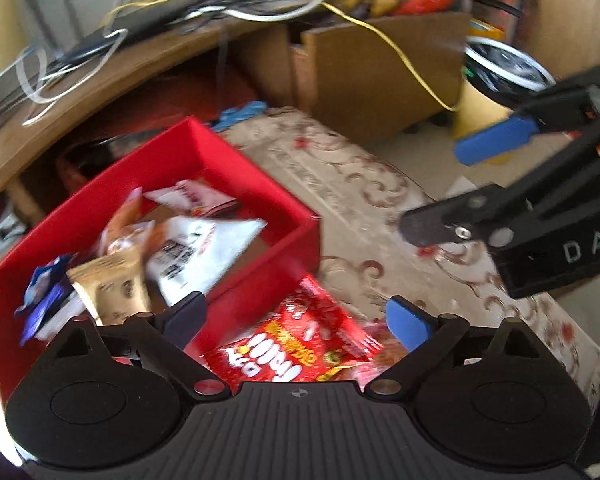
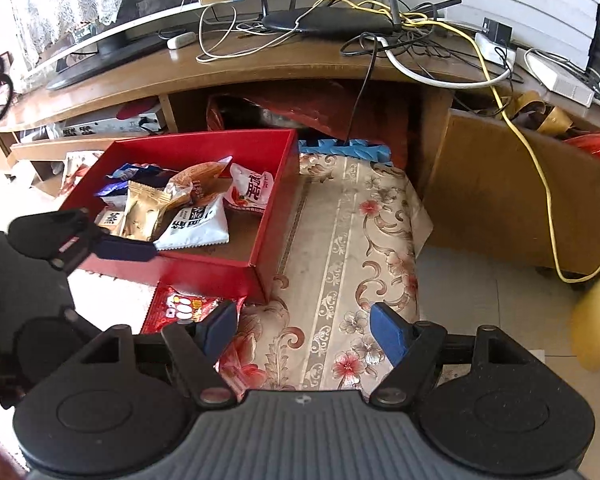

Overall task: Organize snacks
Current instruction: 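Grasp the red chips bag with the left gripper while the right grasps the pink bread packet, then carry the red chips bag and pink bread packet with both grippers to the red box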

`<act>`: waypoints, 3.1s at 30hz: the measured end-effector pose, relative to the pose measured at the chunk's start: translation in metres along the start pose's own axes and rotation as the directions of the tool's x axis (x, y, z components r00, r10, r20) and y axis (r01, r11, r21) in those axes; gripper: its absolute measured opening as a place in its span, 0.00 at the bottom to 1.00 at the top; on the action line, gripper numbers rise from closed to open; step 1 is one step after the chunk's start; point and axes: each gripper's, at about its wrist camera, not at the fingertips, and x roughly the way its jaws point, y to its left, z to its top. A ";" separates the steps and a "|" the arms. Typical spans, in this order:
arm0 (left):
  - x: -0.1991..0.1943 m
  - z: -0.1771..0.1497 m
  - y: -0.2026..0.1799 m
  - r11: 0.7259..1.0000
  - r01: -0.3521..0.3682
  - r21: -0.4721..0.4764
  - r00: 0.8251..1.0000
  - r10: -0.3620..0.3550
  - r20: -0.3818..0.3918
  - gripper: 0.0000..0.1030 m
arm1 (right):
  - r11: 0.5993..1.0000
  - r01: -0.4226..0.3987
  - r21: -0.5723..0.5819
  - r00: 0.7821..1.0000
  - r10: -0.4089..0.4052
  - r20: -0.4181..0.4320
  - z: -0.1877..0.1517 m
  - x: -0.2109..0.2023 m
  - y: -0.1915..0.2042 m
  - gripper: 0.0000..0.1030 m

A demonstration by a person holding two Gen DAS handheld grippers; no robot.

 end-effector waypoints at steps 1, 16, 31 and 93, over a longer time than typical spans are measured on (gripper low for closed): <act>0.000 -0.001 -0.002 1.000 0.021 0.009 1.000 -0.021 -0.009 0.92 | 1.000 -0.007 0.002 1.000 0.007 0.003 0.000 -0.001 -0.001 0.70; 0.043 0.001 -0.004 0.989 0.143 0.039 0.982 -0.137 -0.127 0.94 | 0.998 -0.057 0.022 0.998 0.057 -0.023 -0.004 0.004 -0.011 0.71; 0.010 -0.053 0.022 0.973 0.152 -0.172 0.966 -0.183 -0.182 0.93 | 0.992 -0.093 -0.090 0.986 0.079 -0.144 -0.020 0.027 0.015 0.77; -0.017 -0.081 0.025 0.970 -0.126 -0.209 0.975 0.083 -0.204 0.59 | 0.973 0.003 -0.229 0.977 -0.051 -0.205 -0.059 0.038 0.080 0.51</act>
